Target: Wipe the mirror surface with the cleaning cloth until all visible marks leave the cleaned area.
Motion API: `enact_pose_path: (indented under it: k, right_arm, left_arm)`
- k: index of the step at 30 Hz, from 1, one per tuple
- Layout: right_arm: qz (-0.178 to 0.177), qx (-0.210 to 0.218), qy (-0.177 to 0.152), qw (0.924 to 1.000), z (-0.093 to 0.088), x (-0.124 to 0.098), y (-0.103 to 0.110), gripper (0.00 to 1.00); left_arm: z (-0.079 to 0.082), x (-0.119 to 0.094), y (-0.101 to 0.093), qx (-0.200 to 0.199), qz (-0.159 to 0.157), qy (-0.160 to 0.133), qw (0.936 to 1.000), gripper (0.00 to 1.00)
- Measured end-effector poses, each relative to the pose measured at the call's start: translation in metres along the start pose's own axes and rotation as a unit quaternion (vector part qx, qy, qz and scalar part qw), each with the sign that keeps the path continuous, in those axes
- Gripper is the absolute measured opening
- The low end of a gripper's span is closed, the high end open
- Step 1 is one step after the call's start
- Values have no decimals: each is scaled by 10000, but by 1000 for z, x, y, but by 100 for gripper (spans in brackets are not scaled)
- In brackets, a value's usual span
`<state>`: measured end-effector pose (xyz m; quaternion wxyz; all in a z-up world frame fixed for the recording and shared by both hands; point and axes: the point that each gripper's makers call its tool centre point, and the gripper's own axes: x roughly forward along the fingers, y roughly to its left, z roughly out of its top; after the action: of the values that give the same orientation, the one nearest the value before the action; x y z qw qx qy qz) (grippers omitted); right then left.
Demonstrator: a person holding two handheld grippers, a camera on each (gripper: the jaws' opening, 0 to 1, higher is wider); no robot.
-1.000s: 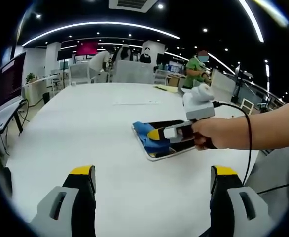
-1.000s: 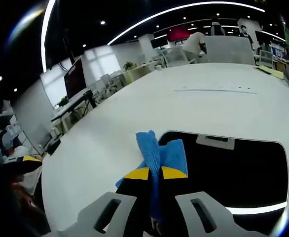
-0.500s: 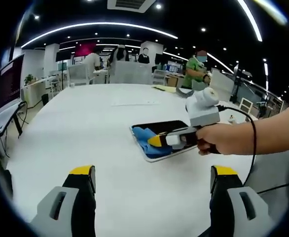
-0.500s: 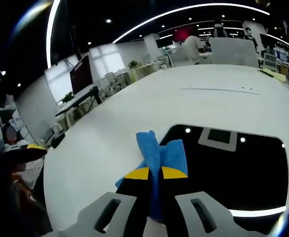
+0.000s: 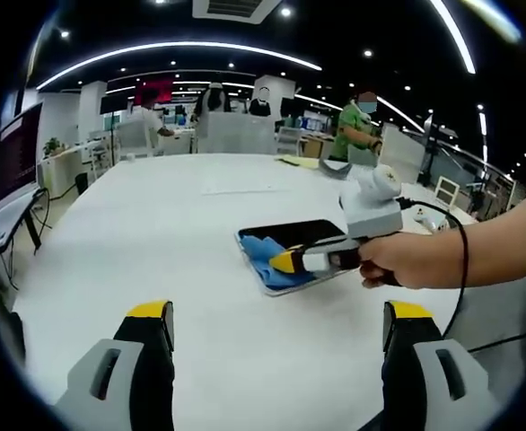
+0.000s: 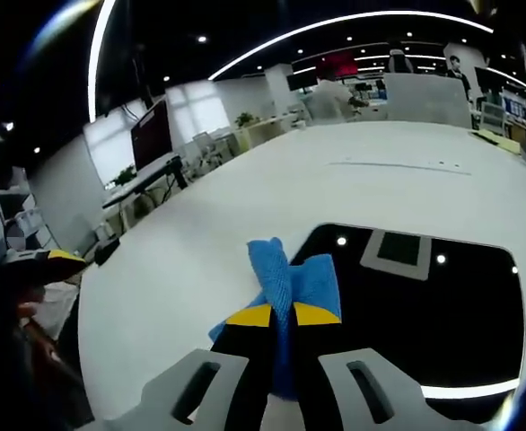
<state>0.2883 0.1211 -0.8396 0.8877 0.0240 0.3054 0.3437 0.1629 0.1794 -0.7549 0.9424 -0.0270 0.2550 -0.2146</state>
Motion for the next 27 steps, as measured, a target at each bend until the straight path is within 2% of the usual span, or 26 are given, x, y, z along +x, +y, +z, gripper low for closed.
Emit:
enact_pose_path:
  k: [11,27]
  right_arm:
    - [19,-14,-5,10000,1,-3,4,3]
    - [-4,5,-10,10000,1,0,-1,3]
  left_arm:
    - [1,-1,-1,5,35,13,10000,98]
    - [3,0,-2,15,20,-19,10000,97]
